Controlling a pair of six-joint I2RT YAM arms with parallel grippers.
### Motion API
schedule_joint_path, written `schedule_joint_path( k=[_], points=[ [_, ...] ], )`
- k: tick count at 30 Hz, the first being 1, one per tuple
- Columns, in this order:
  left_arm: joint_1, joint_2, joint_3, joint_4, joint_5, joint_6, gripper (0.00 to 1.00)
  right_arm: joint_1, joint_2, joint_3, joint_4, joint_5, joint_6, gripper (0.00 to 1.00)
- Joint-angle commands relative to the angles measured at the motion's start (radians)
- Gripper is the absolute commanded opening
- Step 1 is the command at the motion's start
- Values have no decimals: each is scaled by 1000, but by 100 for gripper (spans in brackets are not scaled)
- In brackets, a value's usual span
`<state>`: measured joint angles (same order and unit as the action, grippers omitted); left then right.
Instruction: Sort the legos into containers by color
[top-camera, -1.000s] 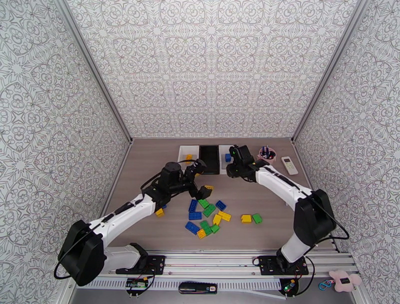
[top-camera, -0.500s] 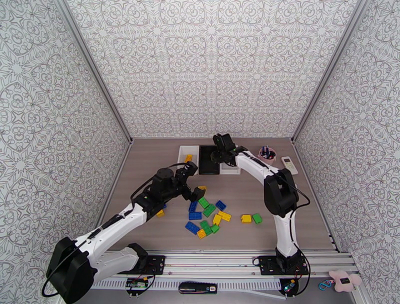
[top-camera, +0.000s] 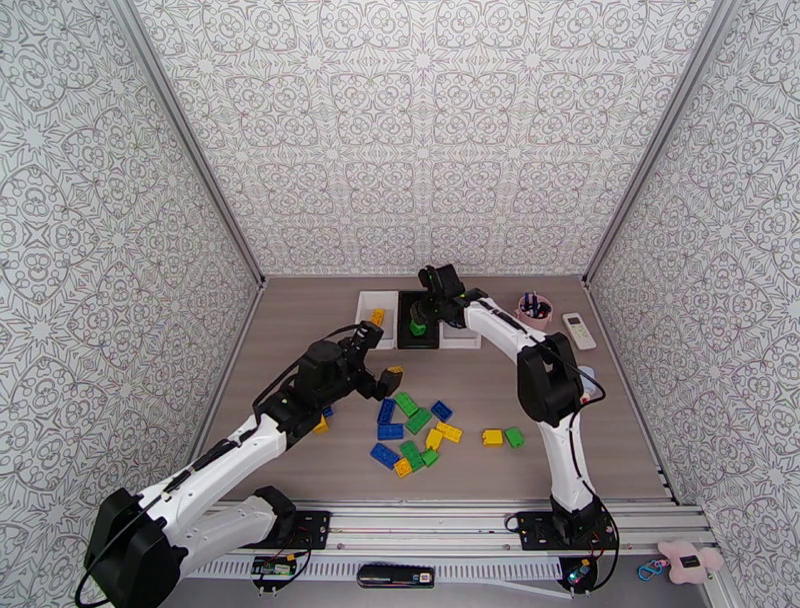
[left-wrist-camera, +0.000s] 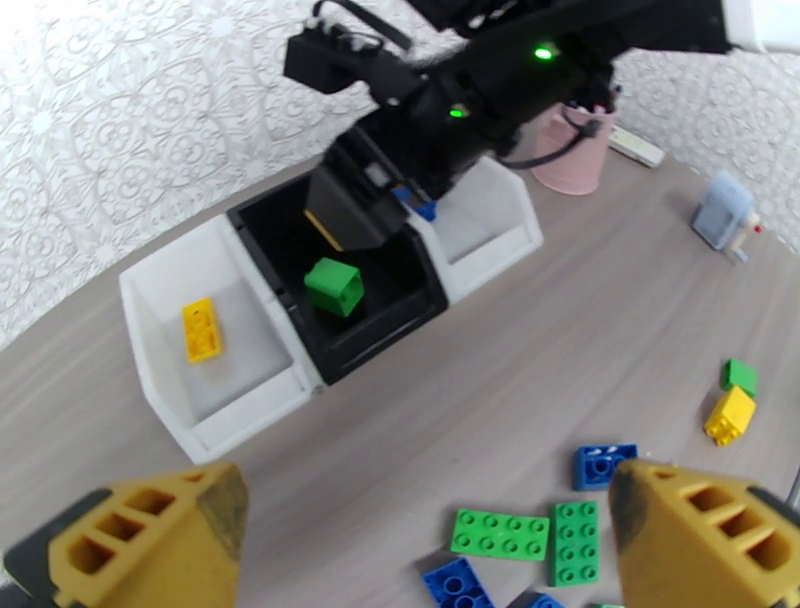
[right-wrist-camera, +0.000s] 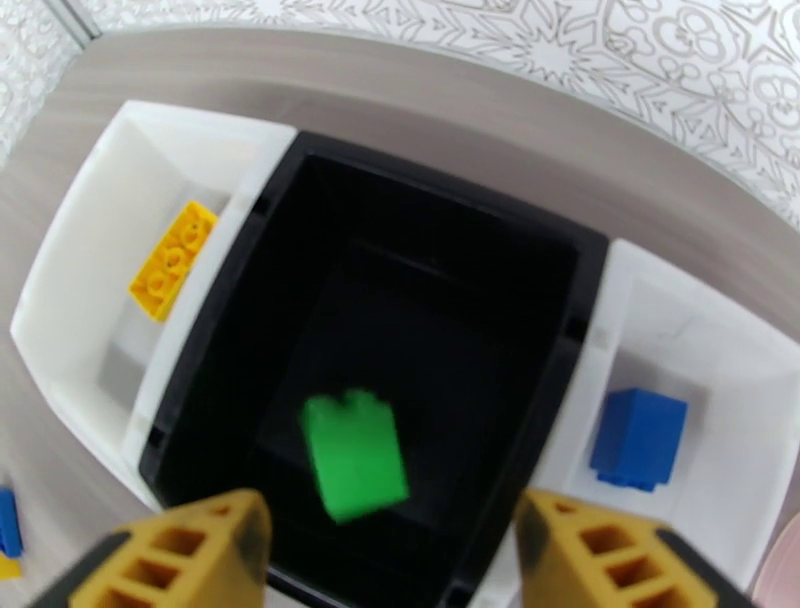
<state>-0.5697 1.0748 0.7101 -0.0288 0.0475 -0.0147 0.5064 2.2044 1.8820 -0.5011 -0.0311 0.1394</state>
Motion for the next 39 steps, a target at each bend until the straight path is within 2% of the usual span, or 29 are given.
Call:
schedule_joint_path(
  k=[1,5,11,13,16,19,31,39],
  points=[
    [15,-8,0,-54,-155,-114,100,11,-115,-51,24,-24,-7,79],
    [41,4,39,-163,-254,-270,99,34,-194,-120,23,-8,-47,89],
    [142,44,124,-367,-228,-440,100,82,-329,-290,90,9,-91,97],
    [156,83,172,-455,-262,-477,100,99,-370,-341,106,-1,-110,100],
    [180,149,238,-563,-297,-527,100,129,-427,-409,123,-9,-146,100],
    [222,198,262,-607,-270,-574,100,148,-472,-470,143,-46,-155,100],
    [328,395,277,-729,-206,-580,96,173,-518,-569,200,-45,-82,100],
    [341,473,245,-705,-186,-582,80,174,-514,-603,230,-37,-51,100]
  ],
)
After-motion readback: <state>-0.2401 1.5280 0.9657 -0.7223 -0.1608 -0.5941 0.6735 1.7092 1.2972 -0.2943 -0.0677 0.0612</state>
